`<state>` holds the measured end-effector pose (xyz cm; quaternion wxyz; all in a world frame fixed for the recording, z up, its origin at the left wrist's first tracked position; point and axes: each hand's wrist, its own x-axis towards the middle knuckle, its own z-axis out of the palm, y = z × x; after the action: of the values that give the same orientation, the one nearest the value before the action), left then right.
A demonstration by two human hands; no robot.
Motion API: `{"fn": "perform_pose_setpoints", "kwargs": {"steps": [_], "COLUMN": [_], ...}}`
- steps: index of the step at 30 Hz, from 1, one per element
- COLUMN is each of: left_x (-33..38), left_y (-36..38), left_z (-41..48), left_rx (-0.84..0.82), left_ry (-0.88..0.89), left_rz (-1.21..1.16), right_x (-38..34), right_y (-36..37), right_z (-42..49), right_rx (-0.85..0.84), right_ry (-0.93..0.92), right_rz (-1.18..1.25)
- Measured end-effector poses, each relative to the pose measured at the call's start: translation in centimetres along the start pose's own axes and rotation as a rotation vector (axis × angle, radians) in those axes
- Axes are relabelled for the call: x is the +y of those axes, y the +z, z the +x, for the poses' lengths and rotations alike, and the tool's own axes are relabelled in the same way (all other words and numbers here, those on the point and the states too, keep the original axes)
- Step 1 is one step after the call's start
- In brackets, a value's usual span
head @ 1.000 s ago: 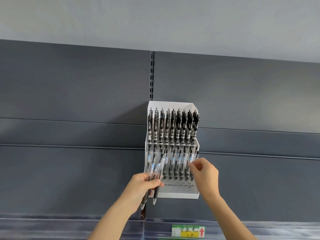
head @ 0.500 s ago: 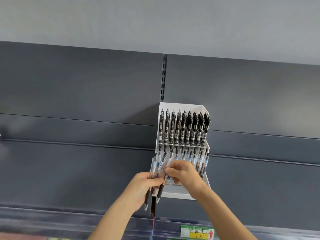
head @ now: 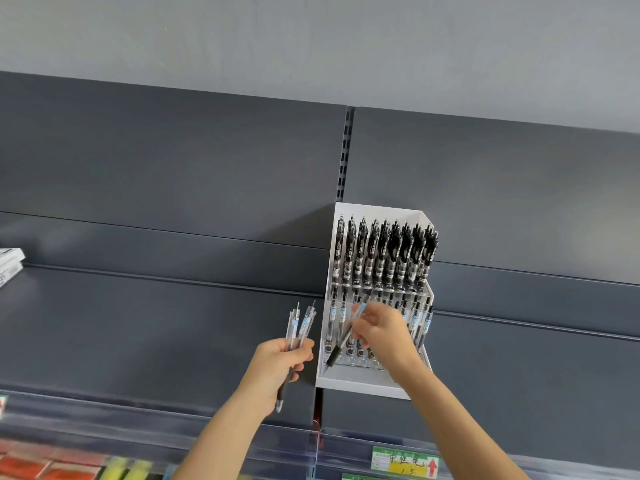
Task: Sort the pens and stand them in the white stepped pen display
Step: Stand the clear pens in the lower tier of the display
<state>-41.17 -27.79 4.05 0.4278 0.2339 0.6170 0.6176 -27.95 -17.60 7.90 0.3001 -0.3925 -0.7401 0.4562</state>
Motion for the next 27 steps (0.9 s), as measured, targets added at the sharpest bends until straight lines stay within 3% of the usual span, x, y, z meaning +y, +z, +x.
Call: {"fn": "perform_pose_setpoints", "kwargs": {"steps": [5,14,27], "left_x": [-0.4,-0.7,-0.8], "left_y": [-1.1,-1.8,-1.7], "left_z": [-0.1,-0.4,-0.5], "left_rx": [0.003,0.01,0.001], "left_ry": [-0.006,0.01,0.001], "left_rz": [0.01,0.027,0.03], "right_x": [-0.1,2.4,2.5], "right_y": [0.6,3.7,5.0], "right_z": [1.4,2.4,1.6], "right_rx": [0.09,-0.014,0.099], "right_ry": [-0.084,-0.027,-0.007], "right_rz": [-0.102,-0.36,-0.243]}}
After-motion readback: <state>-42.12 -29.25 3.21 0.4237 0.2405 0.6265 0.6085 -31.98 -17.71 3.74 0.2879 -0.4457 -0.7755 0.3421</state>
